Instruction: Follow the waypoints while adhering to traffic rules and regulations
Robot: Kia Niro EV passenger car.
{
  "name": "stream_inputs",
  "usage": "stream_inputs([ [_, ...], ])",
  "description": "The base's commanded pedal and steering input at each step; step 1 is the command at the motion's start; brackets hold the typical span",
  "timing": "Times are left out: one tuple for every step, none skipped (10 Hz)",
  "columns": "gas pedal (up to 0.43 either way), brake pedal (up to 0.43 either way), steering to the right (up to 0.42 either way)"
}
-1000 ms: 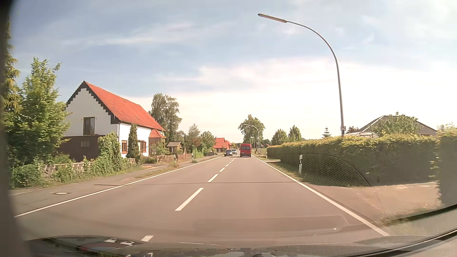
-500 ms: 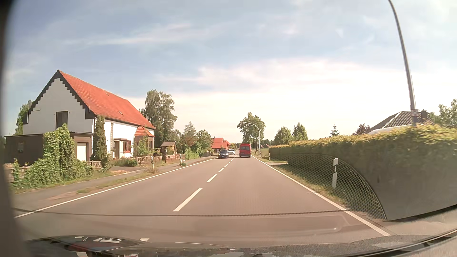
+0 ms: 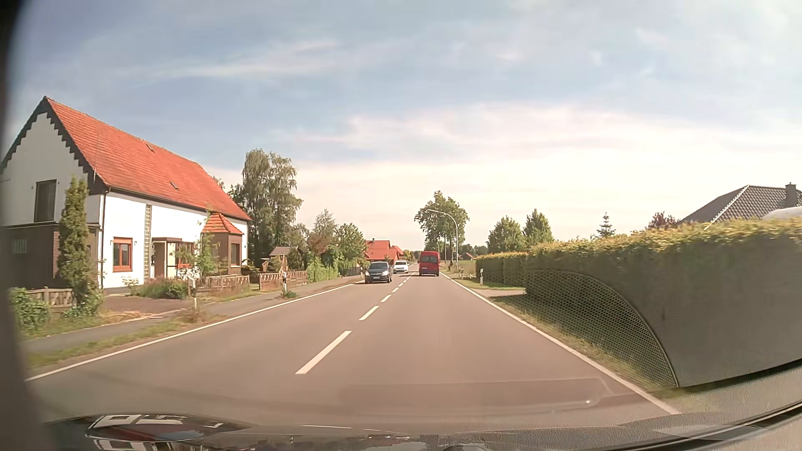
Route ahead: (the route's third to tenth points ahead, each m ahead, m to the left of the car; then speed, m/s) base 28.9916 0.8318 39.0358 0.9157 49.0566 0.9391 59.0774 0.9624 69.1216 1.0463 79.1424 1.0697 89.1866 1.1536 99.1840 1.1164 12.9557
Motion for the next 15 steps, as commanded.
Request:
stream_inputs([
  [0.228, 0.0, 0.0],
  [0.228, 0.0, 0.0],
  [0.228, 0.0, 0.0],
  [0.228, 0.0, 0.0],
  [0.228, 0.0, -0.001],
  [0.228, 0.0, -0.002],
  [0.228, 0.0, -0.003],
  [0.228, 0.0, -0.003],
  [0.228, 0.0, -0.003],
  [0.228, 0.0, -0.003],
  [0.228, 0.0, -0.003],
  [0.228, 0.0, -0.003],
  [0.228, 0.0, -0.003],
  [0.228, 0.0, -0.003],
  [0.228, 0.0, -0.003],
])
